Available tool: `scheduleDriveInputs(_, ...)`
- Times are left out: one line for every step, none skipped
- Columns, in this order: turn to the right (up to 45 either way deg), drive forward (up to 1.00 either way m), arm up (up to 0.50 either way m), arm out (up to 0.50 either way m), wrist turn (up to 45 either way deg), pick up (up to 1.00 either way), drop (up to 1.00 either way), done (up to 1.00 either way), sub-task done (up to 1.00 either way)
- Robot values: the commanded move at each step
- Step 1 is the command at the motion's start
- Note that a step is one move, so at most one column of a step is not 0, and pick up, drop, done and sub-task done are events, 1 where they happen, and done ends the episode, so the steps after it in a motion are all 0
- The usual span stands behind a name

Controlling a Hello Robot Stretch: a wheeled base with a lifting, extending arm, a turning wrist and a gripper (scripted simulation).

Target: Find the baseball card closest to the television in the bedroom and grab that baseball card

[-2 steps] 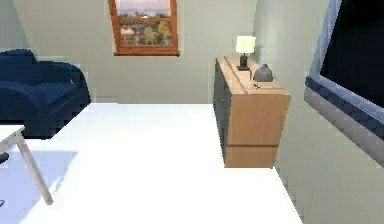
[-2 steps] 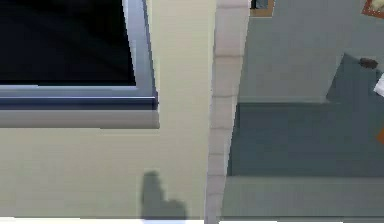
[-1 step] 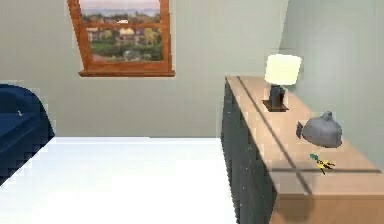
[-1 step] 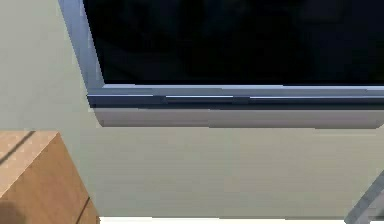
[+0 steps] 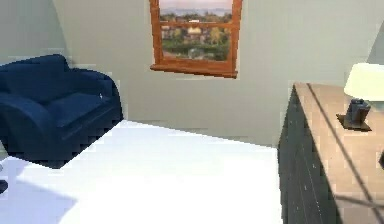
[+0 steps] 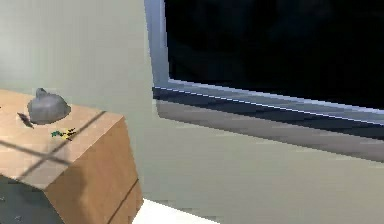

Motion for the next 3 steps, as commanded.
scheduleDriveInputs(0.0, 0.05, 0.0, 0.0, 0.0, 0.0, 0.0, 0.0, 0.0)
scheduleDriveInputs(-36.0, 0.0, 0.0, 0.0, 0.0, 0.0, 0.0, 0.0, 0.0)
scheduleDriveInputs(-3.0, 0.0, 0.0, 0.0, 0.0, 0.0, 0.0, 0.0, 0.0)
